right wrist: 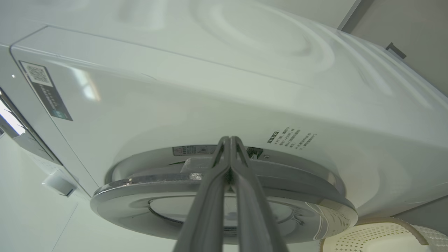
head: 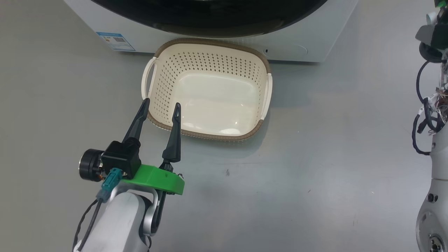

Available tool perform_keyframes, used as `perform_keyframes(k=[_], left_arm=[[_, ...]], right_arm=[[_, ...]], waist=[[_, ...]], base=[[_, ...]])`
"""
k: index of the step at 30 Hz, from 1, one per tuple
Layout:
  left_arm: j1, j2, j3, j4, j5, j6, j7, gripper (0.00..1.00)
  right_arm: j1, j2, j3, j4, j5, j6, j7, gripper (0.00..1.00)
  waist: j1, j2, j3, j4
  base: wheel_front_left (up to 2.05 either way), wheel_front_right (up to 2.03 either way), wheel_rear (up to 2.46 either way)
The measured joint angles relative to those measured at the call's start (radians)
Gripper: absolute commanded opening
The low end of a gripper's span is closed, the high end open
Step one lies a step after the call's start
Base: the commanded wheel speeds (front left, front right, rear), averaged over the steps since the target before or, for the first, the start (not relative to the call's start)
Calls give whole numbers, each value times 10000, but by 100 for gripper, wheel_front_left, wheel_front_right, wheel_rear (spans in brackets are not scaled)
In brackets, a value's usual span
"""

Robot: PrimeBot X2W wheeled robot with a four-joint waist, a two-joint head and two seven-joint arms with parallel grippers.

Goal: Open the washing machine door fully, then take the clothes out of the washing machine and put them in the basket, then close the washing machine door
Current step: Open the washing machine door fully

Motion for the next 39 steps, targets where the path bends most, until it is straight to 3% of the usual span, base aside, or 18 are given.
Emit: perform_keyframes(k=[8,18,39], left_arm=[[-346,-12,-380,-117,-159,0,0,100],[-583,-42,-769,-169,-299,6,0,100],[-782,-56,-1083,-326,-337,92,0,100]], right_arm=[[-1317,-353,506,541,-6,-387,995,0],[-2254,-719,940,1193,-113,-564,1814,0],[-3286,-949,941,2314,408,-458,2915,0]], waist=[[0,0,470,465],[0,0,832,926],[0,0,1140,1177]], base=[[0,0,0],[0,0,0],[0,0,0]])
